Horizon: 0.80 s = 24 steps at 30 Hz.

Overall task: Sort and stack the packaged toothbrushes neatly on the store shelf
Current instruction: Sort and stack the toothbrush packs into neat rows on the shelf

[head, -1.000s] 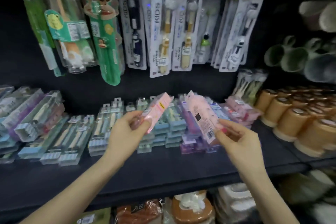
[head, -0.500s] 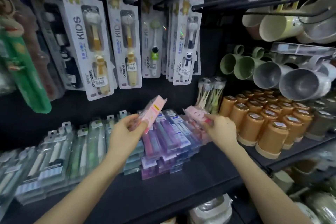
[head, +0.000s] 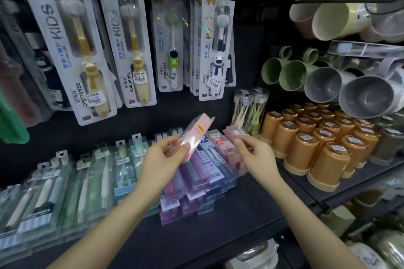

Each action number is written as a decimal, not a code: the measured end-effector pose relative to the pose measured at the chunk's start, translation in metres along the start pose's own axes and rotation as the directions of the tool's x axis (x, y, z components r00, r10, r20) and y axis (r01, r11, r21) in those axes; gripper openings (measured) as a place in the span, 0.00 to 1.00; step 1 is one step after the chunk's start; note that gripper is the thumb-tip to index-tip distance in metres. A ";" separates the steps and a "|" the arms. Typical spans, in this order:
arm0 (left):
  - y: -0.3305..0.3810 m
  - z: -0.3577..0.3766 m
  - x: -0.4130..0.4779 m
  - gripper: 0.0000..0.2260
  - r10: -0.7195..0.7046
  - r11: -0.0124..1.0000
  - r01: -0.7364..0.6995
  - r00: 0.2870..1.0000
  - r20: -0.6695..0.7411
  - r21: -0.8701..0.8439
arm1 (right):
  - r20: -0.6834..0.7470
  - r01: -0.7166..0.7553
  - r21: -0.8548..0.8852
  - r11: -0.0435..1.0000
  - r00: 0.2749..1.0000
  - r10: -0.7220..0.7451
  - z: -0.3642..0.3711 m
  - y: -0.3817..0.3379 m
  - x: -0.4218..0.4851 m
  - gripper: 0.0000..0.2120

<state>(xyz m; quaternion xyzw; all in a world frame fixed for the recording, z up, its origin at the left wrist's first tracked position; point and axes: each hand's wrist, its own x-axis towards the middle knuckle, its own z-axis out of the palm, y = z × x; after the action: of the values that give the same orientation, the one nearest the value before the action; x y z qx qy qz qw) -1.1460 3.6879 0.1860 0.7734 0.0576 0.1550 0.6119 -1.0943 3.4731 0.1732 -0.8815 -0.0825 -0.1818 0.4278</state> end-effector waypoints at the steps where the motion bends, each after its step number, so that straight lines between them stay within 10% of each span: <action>1: 0.001 0.005 -0.001 0.17 0.020 1.000 -0.020 1.000 0.022 0.007 | 0.024 -0.063 0.154 0.986 0.998 0.060 -0.002 -0.009 -0.001 0.13; 4: 0.005 0.025 -0.007 0.17 0.102 0.993 -0.107 0.991 0.084 0.056 | 0.227 -0.279 0.497 0.821 0.956 0.188 -0.003 -0.032 -0.010 0.12; 14: 0.012 0.067 -0.016 0.30 0.434 0.768 -0.512 0.858 0.276 0.385 | 0.286 -0.446 0.723 0.528 0.889 0.359 -0.017 -0.028 -0.012 0.08; 24: -0.017 0.033 0.013 0.27 0.149 0.374 -0.430 0.902 0.405 0.822 | 0.049 -0.306 0.260 0.916 0.951 0.304 -0.025 0.029 0.063 0.13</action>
<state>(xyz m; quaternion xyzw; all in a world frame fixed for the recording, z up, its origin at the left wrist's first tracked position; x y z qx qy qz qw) -1.1215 3.6653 0.1652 0.9883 -0.0886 0.1019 0.0704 -1.0339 3.4350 0.1907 -0.8194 0.0309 -0.0971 0.5641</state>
